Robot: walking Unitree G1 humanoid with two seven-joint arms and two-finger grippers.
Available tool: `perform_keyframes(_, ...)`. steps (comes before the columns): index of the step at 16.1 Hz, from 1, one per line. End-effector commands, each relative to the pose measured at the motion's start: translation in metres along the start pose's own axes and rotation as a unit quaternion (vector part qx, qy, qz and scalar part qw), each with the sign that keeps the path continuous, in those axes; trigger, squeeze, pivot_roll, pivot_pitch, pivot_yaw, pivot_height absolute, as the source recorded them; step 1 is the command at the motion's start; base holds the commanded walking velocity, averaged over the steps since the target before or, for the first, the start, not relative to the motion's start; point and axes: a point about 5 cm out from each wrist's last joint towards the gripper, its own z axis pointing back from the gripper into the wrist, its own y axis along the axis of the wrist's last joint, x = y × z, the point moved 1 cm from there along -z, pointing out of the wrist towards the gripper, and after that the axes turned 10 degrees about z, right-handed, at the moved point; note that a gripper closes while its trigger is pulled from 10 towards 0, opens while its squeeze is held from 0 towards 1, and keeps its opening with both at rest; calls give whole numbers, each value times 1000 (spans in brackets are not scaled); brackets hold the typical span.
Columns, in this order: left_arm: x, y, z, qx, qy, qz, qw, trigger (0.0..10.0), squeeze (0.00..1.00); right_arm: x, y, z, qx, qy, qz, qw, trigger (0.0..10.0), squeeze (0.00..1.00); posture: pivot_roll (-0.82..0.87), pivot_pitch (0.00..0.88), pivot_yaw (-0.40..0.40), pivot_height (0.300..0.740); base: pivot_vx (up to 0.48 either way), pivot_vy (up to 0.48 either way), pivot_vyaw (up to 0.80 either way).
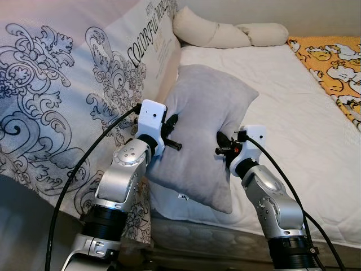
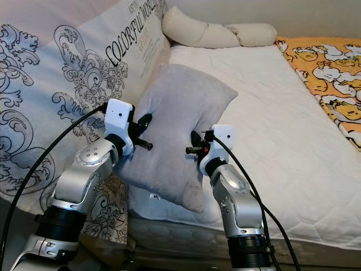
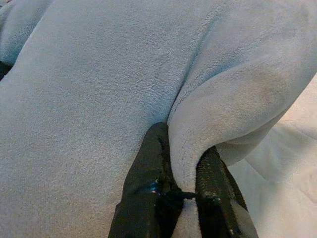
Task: Clean up the room
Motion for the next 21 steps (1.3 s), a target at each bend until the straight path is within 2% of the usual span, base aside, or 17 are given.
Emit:
perform_keyframes(1,7,4,-2,11,-17,-7,1000,10000,0,-7,8,-2,18,18,8,1000,10000,0,-69,0,47,740,0,0,0)
perform_keyframes(21,8,2,-3,10,-20,-8,1000,10000,0,-6,7,-3,17,16,9,1000,10000,0,-73,0,52,740,0,0,0)
